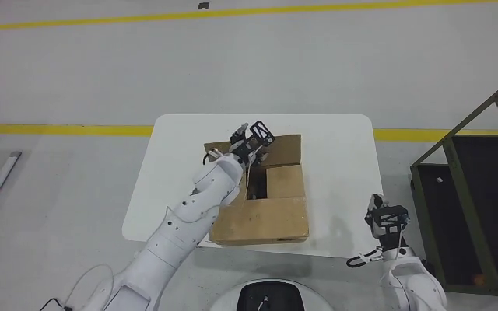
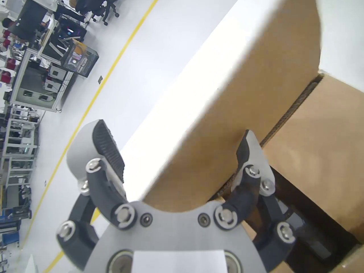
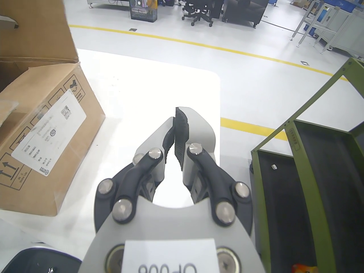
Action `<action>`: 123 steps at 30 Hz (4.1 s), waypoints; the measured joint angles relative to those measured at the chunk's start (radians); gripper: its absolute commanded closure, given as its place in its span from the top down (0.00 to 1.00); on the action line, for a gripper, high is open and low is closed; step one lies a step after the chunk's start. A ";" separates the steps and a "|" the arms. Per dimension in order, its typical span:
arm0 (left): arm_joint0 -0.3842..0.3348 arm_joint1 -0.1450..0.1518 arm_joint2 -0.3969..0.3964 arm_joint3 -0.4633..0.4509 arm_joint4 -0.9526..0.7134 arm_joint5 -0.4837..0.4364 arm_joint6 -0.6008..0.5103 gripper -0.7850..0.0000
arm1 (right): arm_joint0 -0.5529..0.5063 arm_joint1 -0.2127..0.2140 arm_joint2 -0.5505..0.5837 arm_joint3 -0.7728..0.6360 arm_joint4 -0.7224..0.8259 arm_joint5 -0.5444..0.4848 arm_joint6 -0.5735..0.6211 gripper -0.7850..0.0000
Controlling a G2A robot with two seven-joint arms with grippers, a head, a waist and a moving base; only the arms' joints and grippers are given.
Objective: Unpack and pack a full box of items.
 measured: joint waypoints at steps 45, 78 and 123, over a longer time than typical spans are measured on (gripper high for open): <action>-0.219 -0.170 0.110 0.493 -0.098 0.148 0.086 1.00 | 0.022 -0.005 -0.005 0.024 -0.002 -0.001 0.007 0.05; 0.485 0.031 -0.407 -0.520 -0.127 -0.262 0.017 1.00 | 0.058 0.029 0.014 -0.030 0.006 -0.550 -0.054 0.00; 0.615 0.056 -0.561 -0.587 -0.088 0.046 0.026 1.00 | 0.437 0.083 -0.133 0.165 0.378 -0.892 0.526 0.00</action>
